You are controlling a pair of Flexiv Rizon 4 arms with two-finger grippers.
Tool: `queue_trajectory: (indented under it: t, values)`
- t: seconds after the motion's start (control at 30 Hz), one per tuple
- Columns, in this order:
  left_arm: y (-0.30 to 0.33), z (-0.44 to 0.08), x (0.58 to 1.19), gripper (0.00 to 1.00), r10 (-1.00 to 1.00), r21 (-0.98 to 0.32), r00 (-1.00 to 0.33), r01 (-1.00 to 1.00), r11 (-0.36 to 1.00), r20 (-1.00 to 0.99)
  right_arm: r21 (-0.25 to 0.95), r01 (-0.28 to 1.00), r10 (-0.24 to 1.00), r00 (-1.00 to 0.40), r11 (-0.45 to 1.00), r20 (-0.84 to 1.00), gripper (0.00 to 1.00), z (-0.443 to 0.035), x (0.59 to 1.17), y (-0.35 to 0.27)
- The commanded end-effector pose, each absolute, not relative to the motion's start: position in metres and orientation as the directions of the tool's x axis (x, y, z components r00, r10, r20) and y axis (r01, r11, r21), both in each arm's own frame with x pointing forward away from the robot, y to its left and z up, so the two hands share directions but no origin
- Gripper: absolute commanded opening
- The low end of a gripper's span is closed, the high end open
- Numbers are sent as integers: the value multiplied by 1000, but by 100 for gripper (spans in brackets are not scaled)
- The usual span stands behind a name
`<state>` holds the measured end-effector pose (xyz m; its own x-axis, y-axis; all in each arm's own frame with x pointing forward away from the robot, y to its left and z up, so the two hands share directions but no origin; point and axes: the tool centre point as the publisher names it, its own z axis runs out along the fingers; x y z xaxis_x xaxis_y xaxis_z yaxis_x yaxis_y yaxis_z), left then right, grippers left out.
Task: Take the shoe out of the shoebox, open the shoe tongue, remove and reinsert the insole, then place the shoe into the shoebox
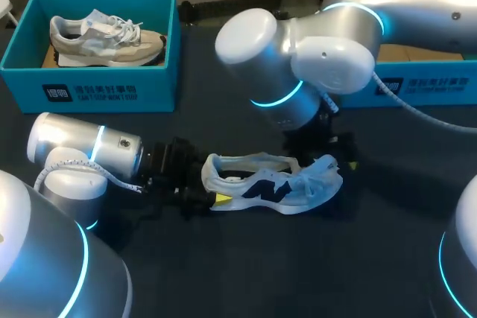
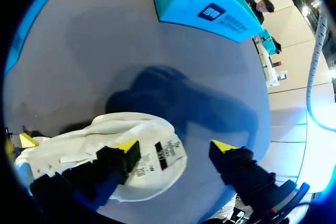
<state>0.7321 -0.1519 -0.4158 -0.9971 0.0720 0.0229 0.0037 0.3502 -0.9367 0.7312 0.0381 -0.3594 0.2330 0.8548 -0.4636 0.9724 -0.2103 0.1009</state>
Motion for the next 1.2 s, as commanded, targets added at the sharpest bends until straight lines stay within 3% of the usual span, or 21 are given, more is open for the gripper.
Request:
queue_trajectory:
  t: [0.03,0.9,1.2]
  values:
    - [-153,-419,731,0,71,-936,-997,4,351,22,136,965,850,262,-224,-457,100,-349,717,34]
    - [-153,-419,731,0,71,-936,-997,4,351,22,130,962,836,272,-239,-477,100,-345,699,24]
    - [-153,-419,731,0,71,-936,-997,4,351,22,187,980,876,149,-68,-459,100,-309,713,37]
